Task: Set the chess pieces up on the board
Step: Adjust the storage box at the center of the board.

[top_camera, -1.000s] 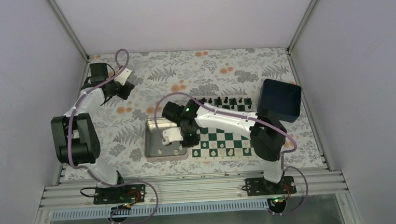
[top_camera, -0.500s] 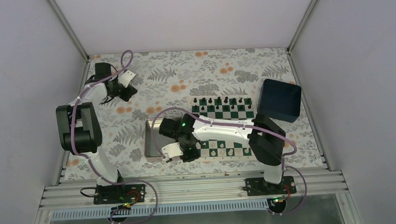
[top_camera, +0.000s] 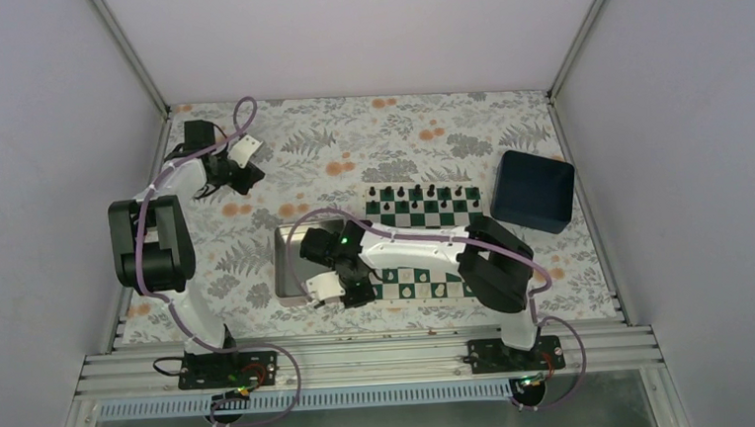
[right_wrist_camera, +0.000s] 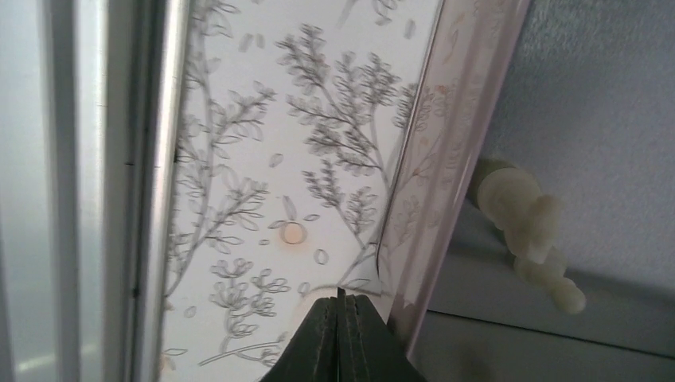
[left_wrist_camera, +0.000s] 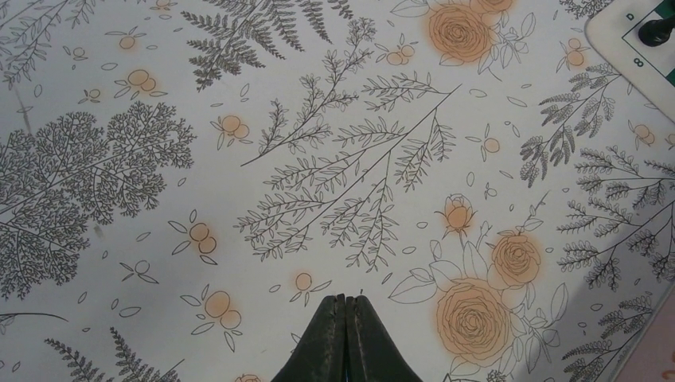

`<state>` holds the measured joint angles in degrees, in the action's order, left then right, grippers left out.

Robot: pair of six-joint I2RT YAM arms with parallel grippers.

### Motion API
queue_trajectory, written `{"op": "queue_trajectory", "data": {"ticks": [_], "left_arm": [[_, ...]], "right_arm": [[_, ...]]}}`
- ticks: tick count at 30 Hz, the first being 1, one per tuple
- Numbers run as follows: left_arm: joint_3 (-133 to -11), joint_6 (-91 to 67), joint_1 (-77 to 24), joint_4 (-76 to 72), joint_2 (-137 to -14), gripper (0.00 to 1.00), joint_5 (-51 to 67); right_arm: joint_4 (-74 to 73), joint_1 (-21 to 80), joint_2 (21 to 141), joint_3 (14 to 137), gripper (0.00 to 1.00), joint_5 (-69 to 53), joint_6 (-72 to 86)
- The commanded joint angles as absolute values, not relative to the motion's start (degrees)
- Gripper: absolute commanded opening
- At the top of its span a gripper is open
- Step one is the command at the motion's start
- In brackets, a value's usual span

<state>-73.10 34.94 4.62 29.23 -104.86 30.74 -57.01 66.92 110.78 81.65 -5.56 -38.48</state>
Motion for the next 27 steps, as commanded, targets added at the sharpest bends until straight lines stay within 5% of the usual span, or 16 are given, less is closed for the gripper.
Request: {"op": "queue_trajectory", "data": {"ticks": [1, 27], "left_arm": [[-72.4, 35.2, 4.5, 28.8, -103.9, 0.02, 32.8], [-64.3, 42.7, 3.9, 34.1, -102.5, 0.02, 28.3]], "right_arm": [[-53.8, 65.0, 112.5, 82.9, 0.04, 0.5, -37.4], [-46.1, 54.4, 122.0, 95.8, 0.04, 5.3, -37.2]]}}
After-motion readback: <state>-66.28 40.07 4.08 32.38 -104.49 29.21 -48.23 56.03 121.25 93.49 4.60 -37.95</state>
